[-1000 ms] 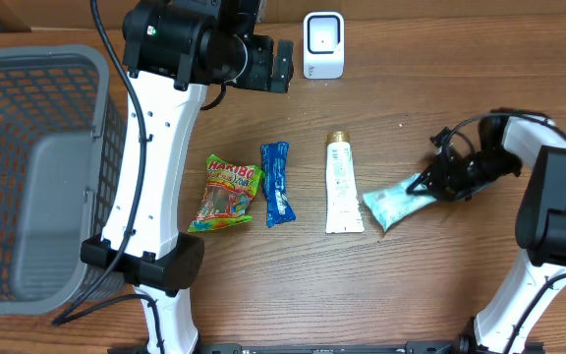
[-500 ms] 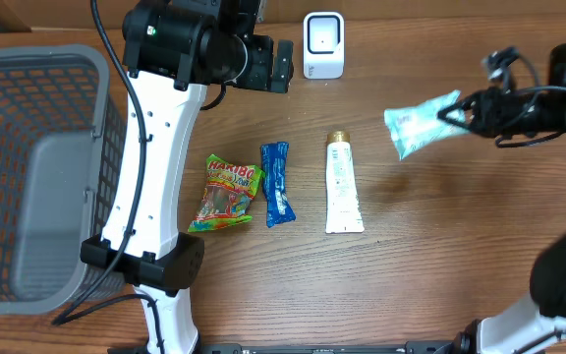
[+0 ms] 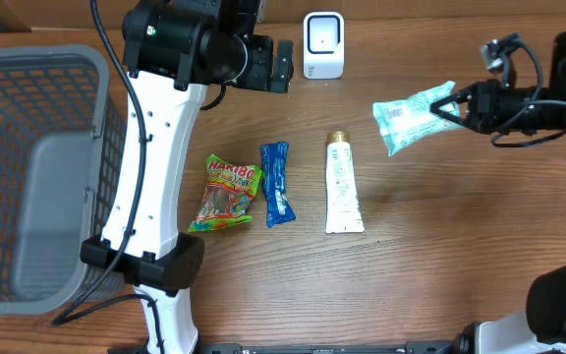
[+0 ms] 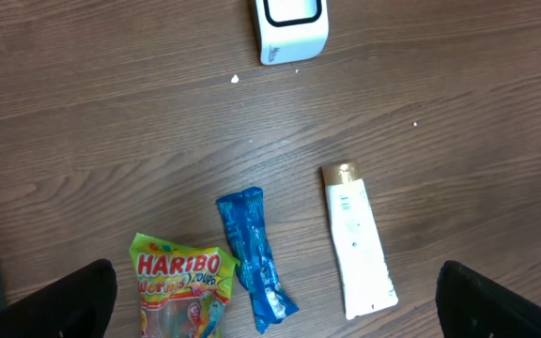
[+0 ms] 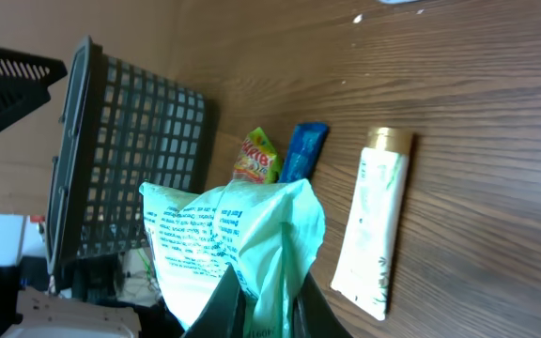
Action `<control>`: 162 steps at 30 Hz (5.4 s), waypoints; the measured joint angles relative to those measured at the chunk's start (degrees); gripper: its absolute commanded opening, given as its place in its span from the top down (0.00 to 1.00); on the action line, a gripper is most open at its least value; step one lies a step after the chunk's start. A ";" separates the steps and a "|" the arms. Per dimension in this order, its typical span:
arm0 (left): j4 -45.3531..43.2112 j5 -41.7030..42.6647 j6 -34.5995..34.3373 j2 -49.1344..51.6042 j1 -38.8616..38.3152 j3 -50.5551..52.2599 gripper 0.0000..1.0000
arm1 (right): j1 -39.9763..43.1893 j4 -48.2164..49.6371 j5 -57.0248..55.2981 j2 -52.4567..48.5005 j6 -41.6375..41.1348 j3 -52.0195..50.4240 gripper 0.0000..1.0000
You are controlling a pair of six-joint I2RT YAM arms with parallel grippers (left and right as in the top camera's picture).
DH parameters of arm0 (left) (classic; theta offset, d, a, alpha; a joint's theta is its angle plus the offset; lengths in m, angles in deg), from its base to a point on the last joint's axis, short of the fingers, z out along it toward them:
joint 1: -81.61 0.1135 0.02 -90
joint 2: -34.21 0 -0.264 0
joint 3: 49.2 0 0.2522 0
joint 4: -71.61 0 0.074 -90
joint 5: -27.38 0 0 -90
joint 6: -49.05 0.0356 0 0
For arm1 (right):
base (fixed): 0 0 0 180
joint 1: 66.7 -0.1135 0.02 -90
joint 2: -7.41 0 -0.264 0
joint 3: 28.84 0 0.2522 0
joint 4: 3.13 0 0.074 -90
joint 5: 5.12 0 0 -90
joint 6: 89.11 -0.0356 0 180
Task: Scan the item barcode
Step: 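Lift the wipes pack and carry it toward the white scanner, then hold the wipes pack in front of the scanner window, then carry the wipes pack right and release it on the table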
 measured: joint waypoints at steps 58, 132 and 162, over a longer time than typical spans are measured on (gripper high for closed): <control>5.03 -6.14 -1.99 0.00 14.21 0.00 0.01 | -33.66 56.81 -65.83 -7.21 -9.57 -0.02 0.96; 4.92 -6.14 -1.99 0.00 14.21 0.00 0.00 | -39.32 62.73 -80.08 -9.42 17.42 0.09 0.96; 4.92 -6.14 -1.99 0.00 14.21 0.00 0.00 | 2.32 30.80 -41.07 -2.16 -44.96 -21.66 0.96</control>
